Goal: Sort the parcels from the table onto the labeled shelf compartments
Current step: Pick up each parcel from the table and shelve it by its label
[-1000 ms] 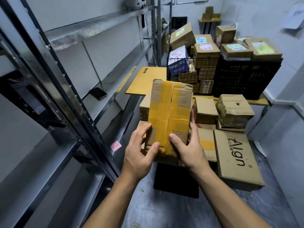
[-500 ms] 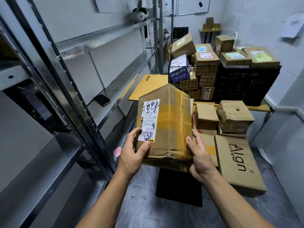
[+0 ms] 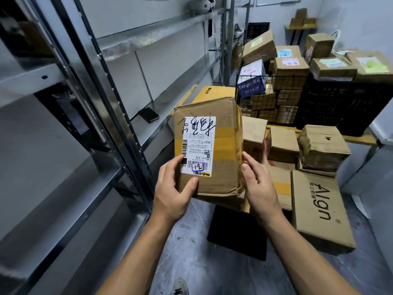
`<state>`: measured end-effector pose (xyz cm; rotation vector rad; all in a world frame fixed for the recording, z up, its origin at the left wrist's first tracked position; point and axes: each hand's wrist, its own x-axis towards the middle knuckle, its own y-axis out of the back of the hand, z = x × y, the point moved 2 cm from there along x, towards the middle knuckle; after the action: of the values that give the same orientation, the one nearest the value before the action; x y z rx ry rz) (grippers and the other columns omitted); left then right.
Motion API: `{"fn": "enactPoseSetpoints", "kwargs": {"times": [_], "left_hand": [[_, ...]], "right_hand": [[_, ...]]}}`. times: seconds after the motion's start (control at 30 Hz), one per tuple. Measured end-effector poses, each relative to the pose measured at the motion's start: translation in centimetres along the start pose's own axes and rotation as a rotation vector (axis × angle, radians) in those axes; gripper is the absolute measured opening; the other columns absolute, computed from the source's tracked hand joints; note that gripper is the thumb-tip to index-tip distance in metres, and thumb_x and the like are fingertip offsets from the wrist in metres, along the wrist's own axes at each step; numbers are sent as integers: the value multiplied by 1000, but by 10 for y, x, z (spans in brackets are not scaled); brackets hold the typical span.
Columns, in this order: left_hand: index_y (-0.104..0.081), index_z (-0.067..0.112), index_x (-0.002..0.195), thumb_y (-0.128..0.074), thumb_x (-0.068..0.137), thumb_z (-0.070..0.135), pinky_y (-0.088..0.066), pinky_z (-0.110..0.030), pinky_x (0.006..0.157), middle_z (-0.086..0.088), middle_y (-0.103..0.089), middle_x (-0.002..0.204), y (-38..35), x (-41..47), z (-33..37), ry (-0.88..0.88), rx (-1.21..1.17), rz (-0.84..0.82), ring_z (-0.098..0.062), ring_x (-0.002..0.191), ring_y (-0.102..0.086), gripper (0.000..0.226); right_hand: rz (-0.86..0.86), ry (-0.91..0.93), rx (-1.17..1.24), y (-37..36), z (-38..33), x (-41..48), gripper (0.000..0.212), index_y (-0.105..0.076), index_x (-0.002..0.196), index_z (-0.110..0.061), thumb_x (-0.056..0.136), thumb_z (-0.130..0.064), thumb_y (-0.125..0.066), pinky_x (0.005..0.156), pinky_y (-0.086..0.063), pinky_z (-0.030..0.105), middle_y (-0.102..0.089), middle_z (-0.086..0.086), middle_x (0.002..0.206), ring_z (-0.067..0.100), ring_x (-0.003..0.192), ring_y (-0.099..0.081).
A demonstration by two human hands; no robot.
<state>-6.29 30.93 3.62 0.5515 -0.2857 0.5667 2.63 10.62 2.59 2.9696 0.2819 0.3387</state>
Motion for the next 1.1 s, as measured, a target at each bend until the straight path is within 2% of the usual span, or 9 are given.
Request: {"fn": "enactPoseSetpoints", "kwargs": {"times": [0.1,0.17,0.27,0.37,0.43,0.5,0.63,0.87,1.1], "left_hand": [[-48,29,138,-69,80,34,-43,-29,103,12,-47,130,10,-11,-1,-10,60,44,1,123,-46,62],[-48,26,138,-69,80,31,-41,-26,104,11,-47,132,18,-19,0,-3,79,72,3,124,-45,62],[-48,23,138,-68,80,27,-32,-11,104,3,-47,134,28,-28,0,-18,115,89,8,124,-41,61],[-49,22,138,-68,80,25,-26,-5,103,-2,-46,136,35,-35,0,-23,153,87,8,125,-39,61],[-49,25,138,-67,80,27,-24,-4,104,-1,-45,138,40,-40,0,-21,166,88,8,126,-38,61],[-49,26,139,-67,81,27,-24,-3,104,0,-43,140,45,-46,1,-29,175,90,8,128,-37,61],[-49,26,138,-68,81,28,-23,-4,104,1,-43,140,62,-61,6,-50,186,104,9,129,-36,60],[-49,26,138,-65,83,27,-23,-6,106,1,-42,141,115,-106,18,-31,247,122,-4,129,-41,58],[-48,27,141,-63,84,28,-23,-3,105,3,-39,146,149,-166,31,-8,246,115,11,128,-34,58]], "right_hand": [[-116,-37,64,-12,-1,-5,50,-40,132,-59,85,-66,-56,100,-48,26,-57,-9,134,-1,122,-55],[-200,-39,60,-21,-3,-11,58,-37,133,-63,80,-63,-61,103,-48,25,-55,-8,139,-2,125,-53],[-240,-10,29,-32,-4,-19,71,-39,145,-49,80,-59,-66,110,-46,33,-54,-10,144,-2,128,-53],[-230,-26,67,-40,-7,-26,67,-40,151,-33,90,-36,-70,109,-47,40,-57,-9,141,2,127,-55],[-227,-39,92,-44,-12,-33,66,-38,150,-36,93,-26,-70,107,-49,42,-57,-5,139,6,126,-55],[-231,-39,80,-49,-17,-42,71,-34,146,-44,89,-33,-74,104,-51,45,-56,-3,138,8,124,-57],[-183,-40,49,-62,-29,-60,81,-32,137,-56,70,-54,-77,101,-53,47,-60,-7,130,13,118,-62],[-168,-5,94,-91,-54,-113,71,-37,137,-46,84,-28,-79,102,-52,37,-59,-20,119,0,113,-59],[-187,-15,212,-98,-63,-165,72,-39,144,-36,86,-19,-78,100,-53,32,-58,-20,128,3,119,-59]]}}
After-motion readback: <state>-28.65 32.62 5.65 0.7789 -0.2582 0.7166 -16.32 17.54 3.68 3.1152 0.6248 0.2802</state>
